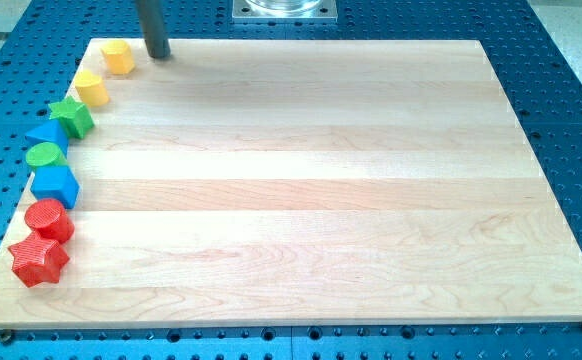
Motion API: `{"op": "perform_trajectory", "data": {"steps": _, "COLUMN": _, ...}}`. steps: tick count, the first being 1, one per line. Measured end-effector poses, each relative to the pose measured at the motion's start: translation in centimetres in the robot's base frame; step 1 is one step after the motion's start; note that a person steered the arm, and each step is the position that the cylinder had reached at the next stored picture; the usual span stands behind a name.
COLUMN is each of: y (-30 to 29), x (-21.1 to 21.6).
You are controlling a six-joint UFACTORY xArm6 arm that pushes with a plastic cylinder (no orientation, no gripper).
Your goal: Adjust the green circle above the blue cube
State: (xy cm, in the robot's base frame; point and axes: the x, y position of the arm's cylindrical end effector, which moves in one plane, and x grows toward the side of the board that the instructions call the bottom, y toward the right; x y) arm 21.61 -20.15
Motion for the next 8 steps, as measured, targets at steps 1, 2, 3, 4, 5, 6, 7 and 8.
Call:
{"op": "perform_trajectory", "data": {"steps": 1, "y": -1.6, "x": -1.2}}
{"op": "perform_trajectory", "data": {"steps": 2, "y": -2.9, "x": -2.5}}
{"op": "perform_trajectory", "data": {"steps": 3, "y": -3.4, "x": -2.5}}
{"op": "perform_trajectory", "data": {"steps": 4, "y": -7.5, "x": -2.4}}
{"op": "perform_trajectory", "data": {"steps": 5, "y": -10.3, "x": -2.0}}
{"op": "perform_trajectory", "data": {"steps": 6, "y": -10.3, "x": -1.2}}
{"op": "perform_trajectory", "data": {"steps": 7, "y": -10.3, "x": 3.8}}
{"op": "perform_trajectory", "data": {"steps": 8, "y": -10.3, "x": 7.0}}
